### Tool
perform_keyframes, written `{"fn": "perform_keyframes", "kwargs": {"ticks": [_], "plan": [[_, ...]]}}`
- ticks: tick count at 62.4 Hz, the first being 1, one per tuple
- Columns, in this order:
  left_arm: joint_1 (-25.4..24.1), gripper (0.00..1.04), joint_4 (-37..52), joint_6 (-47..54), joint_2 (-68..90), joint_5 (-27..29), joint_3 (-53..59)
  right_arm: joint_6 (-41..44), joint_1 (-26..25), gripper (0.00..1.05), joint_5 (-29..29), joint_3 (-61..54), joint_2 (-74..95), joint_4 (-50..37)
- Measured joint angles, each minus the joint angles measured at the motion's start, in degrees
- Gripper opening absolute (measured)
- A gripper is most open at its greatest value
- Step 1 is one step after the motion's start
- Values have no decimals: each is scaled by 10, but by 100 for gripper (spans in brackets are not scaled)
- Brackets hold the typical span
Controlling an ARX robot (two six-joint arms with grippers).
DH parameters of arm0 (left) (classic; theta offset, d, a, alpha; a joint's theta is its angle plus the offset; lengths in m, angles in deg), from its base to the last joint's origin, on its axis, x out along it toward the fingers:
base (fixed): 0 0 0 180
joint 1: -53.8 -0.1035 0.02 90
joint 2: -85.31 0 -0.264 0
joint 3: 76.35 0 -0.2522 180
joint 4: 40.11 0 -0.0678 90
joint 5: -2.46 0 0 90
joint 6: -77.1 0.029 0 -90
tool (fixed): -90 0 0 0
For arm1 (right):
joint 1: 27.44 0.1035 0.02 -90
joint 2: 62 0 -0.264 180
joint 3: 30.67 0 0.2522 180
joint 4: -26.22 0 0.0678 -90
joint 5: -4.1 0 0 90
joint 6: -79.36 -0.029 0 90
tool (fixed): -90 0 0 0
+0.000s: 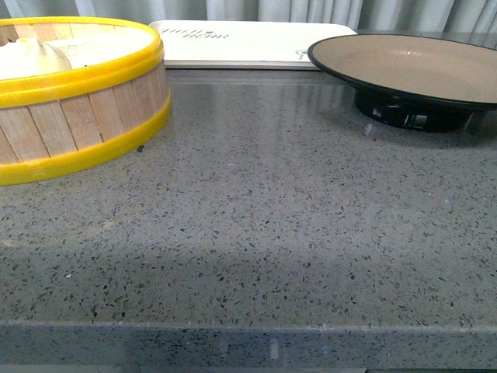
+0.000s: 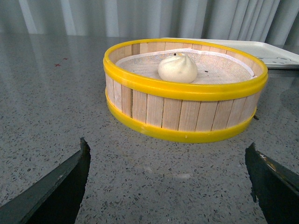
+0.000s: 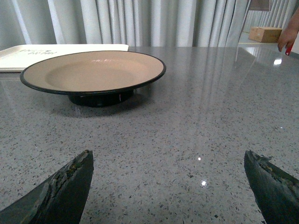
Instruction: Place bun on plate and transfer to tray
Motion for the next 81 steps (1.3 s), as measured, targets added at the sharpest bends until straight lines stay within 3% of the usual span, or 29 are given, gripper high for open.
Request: {"fn": "perform_keyframes", "kwargs": {"ticks": [53, 58, 63, 73, 81], "plan": [[-5, 98, -17, -4, 12, -15, -5, 0, 0, 96, 0, 0, 0, 0], [-10, 98, -201, -29, 124, -102, -89, 0, 0, 96, 0, 0, 0, 0], [-9, 98, -301, -43, 218, -123, -186, 0, 0, 96, 0, 0, 0, 0], [-24, 98, -275, -68, 307, -131, -285, 0, 0, 96, 0, 0, 0, 0], [-1, 98, -224, -74, 365, -99, -352, 0, 0, 96, 0, 0, 0, 0]]}}
